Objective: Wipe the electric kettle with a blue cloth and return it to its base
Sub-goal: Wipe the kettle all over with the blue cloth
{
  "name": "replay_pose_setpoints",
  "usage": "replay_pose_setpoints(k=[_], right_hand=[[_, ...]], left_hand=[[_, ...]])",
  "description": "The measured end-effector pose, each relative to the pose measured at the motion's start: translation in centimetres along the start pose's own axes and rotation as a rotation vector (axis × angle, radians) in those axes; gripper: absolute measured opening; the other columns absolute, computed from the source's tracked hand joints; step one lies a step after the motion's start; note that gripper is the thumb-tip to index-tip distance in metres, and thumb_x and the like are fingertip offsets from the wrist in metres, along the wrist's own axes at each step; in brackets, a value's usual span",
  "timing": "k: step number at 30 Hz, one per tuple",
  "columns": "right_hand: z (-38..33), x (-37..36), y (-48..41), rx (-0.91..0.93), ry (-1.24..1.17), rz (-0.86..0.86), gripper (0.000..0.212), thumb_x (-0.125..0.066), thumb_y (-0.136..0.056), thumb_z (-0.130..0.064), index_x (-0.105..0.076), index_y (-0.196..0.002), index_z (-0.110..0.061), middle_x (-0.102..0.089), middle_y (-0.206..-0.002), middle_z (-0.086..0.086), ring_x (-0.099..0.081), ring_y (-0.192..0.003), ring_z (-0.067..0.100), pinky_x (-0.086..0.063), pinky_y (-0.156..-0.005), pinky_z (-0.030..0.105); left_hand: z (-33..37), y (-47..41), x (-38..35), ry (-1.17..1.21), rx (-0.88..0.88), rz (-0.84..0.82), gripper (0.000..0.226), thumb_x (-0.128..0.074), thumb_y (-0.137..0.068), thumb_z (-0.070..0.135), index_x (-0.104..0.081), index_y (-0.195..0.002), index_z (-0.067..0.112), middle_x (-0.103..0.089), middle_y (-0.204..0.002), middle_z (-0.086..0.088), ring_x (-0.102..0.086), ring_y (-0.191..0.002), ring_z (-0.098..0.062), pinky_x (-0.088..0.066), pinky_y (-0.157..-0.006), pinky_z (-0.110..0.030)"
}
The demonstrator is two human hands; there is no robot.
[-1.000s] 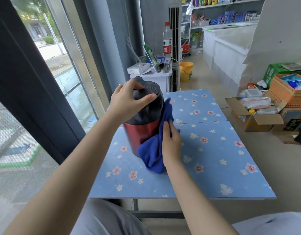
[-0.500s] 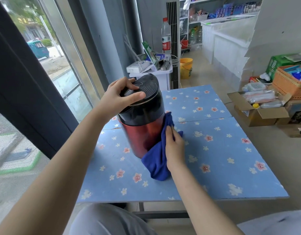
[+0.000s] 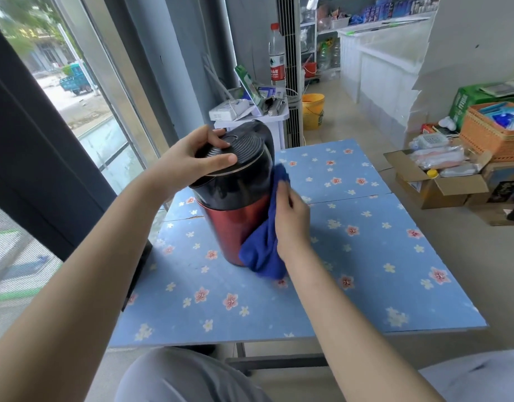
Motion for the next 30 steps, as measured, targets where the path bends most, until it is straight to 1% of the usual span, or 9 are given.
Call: replay_pose_setpoints(k=[4, 10, 14, 17, 20, 22, 25, 27, 30], right_hand=[[-4.4, -1.6, -2.4, 0.139, 0.027, -0.082, 0.022, -0.053, -0.096, -0.035, -0.061, -0.076, -0.029, -0.060, -0.072, -0.018, -0.053, -0.071, -0.004, -0.045, -0.075, 0.019], [5.2, 1.2, -1.1, -0.087, 0.144, -0.087, 0.038, -0.049, -0.094, -0.043, -0.065, -0.078, -0.013, -0.070, -0.084, 0.006, -0.062, -0.082, 0.015, -0.050, -0.084, 0.038], [-0.3, -0.1, -1.5, 0.020, 0.052, -0.088, 0.039, -0.050, -0.098, -0.034, -0.063, -0.061, -0.030, -0.060, -0.060, -0.025, -0.053, -0.065, -0.008, -0.044, -0.071, 0.017], [-1.9, -1.0, -1.3, 0.082, -0.001, -0.096, 0.028, -0.048, -0.098, -0.038, -0.073, -0.093, -0.026, -0.069, -0.094, -0.023, -0.059, -0.092, -0.005, -0.044, -0.086, 0.015], [2.8, 0.1, 0.1, -0.046, 0.016, -0.030, 0.039, -0.045, -0.099, -0.040, -0.064, -0.121, -0.014, -0.067, -0.124, 0.000, -0.058, -0.118, 0.014, -0.042, -0.101, 0.028], [5.4, 0.9, 1.3, -0.171, 0.008, -0.014, 0.038, -0.042, -0.100, -0.038, -0.065, -0.115, -0.011, -0.068, -0.117, 0.005, -0.059, -0.113, 0.021, -0.043, -0.097, 0.030], [3.3, 0.1, 0.8, -0.163, -0.056, -0.063, 0.029, -0.043, -0.100, -0.035, -0.068, -0.100, -0.020, -0.069, -0.102, -0.008, -0.059, -0.106, 0.012, -0.044, -0.091, 0.025], [-0.2, -1.0, 0.4, -0.044, -0.110, -0.149, 0.027, -0.046, -0.099, -0.034, -0.066, -0.116, -0.027, -0.061, -0.112, -0.023, -0.053, -0.110, -0.003, -0.039, -0.092, 0.010], [-0.2, -1.0, 0.7, 0.064, -0.050, -0.144, 0.038, -0.047, -0.100, -0.028, -0.054, -0.136, -0.018, -0.053, -0.129, -0.018, -0.044, -0.123, -0.006, -0.031, -0.096, 0.003]], left_hand=[[-0.2, -0.3, 0.3, 0.083, -0.024, 0.080, 0.023, -0.081, -0.060, 0.047, -0.063, -0.062, 0.035, -0.064, -0.129, 0.002, -0.057, -0.128, -0.011, -0.042, -0.112, -0.044], [-0.7, -1.2, 0.5, 0.138, -0.014, 0.086, 0.027, -0.081, -0.060, 0.041, -0.058, -0.056, 0.028, -0.067, -0.129, -0.002, -0.065, -0.114, -0.014, -0.049, -0.099, -0.033], [-0.8, -1.7, 0.5, 0.113, -0.003, 0.061, 0.027, -0.081, -0.062, 0.041, -0.058, -0.062, 0.027, -0.066, -0.131, -0.003, -0.064, -0.118, -0.014, -0.047, -0.100, -0.031], [-0.7, -1.8, 0.2, 0.088, 0.019, 0.010, 0.046, -0.085, -0.065, 0.048, -0.063, -0.102, 0.032, -0.065, -0.132, 0.008, -0.061, -0.123, -0.009, -0.047, -0.099, -0.026], [-0.5, -1.7, 0.1, -0.059, 0.067, -0.047, 0.081, -0.072, -0.079, 0.046, -0.031, -0.149, 0.043, -0.057, -0.139, 0.021, -0.050, -0.131, 0.001, -0.037, -0.113, -0.028], [-0.4, -1.2, 0.1, -0.109, 0.081, -0.035, 0.080, -0.062, -0.080, 0.043, -0.026, -0.152, 0.042, -0.054, -0.140, 0.025, -0.046, -0.134, 0.004, -0.031, -0.118, -0.031], [-0.7, -0.3, 0.4, -0.160, 0.117, 0.035, 0.059, -0.064, -0.084, 0.050, -0.047, -0.140, 0.050, -0.057, -0.137, 0.028, -0.050, -0.129, 0.004, -0.034, -0.117, -0.032], [-0.5, 0.0, 0.5, -0.189, 0.139, 0.090, 0.038, -0.064, -0.088, 0.051, -0.058, -0.124, 0.057, -0.061, -0.133, 0.022, -0.056, -0.124, -0.002, -0.039, -0.114, -0.035], [0.1, 0.4, 0.2, -0.206, 0.161, 0.147, 0.033, -0.062, -0.092, 0.047, -0.060, -0.124, 0.054, -0.063, -0.130, 0.017, -0.058, -0.121, -0.005, -0.042, -0.111, -0.036]])
Point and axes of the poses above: each hand's wrist, its own y-axis away from the middle knuckle, its own x-axis out of the back of the hand, z = x × y, the point moved 7 cm from there along -y, towards the middle knuckle
